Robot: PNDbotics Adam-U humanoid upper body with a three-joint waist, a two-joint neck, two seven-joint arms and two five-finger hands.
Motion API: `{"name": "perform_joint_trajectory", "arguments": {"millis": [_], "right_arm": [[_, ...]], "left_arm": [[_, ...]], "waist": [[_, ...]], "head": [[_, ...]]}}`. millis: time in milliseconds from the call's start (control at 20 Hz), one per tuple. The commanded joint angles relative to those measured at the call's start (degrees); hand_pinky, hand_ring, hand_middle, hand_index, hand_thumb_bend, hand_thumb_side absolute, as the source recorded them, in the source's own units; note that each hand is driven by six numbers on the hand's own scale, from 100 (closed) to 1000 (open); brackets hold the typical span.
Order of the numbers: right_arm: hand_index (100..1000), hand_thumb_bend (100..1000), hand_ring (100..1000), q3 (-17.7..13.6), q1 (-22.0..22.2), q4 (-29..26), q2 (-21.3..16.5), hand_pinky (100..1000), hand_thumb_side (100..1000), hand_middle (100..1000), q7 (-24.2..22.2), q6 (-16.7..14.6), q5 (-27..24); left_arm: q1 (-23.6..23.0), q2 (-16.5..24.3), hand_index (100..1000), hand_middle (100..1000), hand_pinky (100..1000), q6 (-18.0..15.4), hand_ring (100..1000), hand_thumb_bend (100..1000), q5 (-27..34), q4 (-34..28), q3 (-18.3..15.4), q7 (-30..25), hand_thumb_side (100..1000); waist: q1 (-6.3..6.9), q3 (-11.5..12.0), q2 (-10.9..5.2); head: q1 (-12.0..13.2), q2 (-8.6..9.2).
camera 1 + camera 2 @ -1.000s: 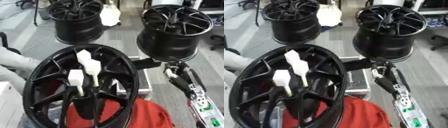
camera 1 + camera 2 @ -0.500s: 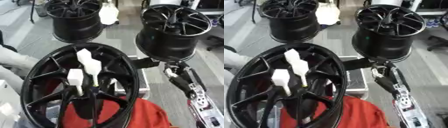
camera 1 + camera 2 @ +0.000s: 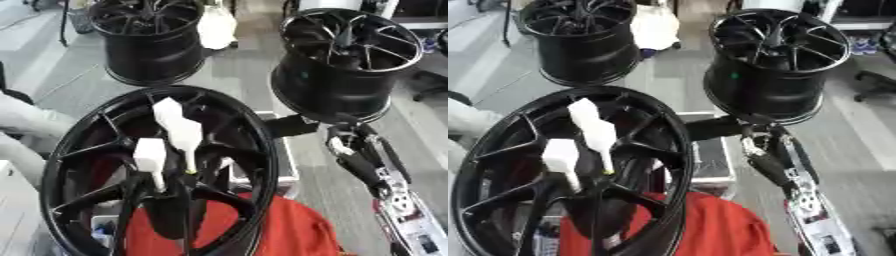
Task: Pull the pin out of the wheel hub.
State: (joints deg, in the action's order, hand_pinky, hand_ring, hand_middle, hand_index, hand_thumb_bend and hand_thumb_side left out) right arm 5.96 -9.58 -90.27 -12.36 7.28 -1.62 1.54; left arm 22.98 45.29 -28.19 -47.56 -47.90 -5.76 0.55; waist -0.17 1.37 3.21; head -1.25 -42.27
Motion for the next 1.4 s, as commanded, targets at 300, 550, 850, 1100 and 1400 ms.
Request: {"name": "perform_joint_trajectory", "arguments": {"millis": [300, 550, 850, 1100, 1400], "right_arm": [[873, 100, 610, -0.7, -0.8, -1.1, -0.3, 638, 341, 671, 0.2, -0.1, -0.1], [873, 100, 610, -0.8, -0.9, -1.2, -0.1, 638, 342, 671, 0.4, -0.1, -0.2], [872, 100, 610, -1.0, -0.9, -1.2, 0.1, 638, 342, 671, 0.6, -0.2, -0.3], [872, 100, 610, -1.1, -0.8, -1.3, 0.1, 638, 343, 671, 0.8, -0.2, -0.3], [872, 100, 610, -1.1, -0.9, -1.4, 0.1, 637, 342, 671, 0.7, -0.3, -0.3]], "left_arm": [[-6.8, -7.0, 833, 663, 658, 2.7, 605, 137, 31.2, -23.6, -5.3, -9.9, 631], [-11.4, -15.9, 809, 623, 626, 10.3, 571, 100, 43.5, -37.1, -9.6, -13.0, 623], [-13.5, -25.9, 801, 611, 613, 20.0, 562, 100, 50.1, -44.2, -12.6, -10.5, 627], [-13.5, -31.2, 802, 609, 610, 24.0, 560, 100, 48.9, -46.7, -13.7, -9.9, 638], [-13.1, -32.6, 803, 608, 610, 25.2, 559, 100, 48.4, -47.6, -13.6, -10.3, 644]], "waist": [[-0.13, 0.6, -0.26], [-0.44, 1.0, 0.10], [-0.64, 1.5, 0.14], [-0.71, 1.9, 0.11], [-0.65, 1.8, 0.09]], "head": [[-0.9, 0.37], [-1.3, 0.65], [-1.8, 0.75], [-1.7, 0.81], [-1.8, 0.42]]}}
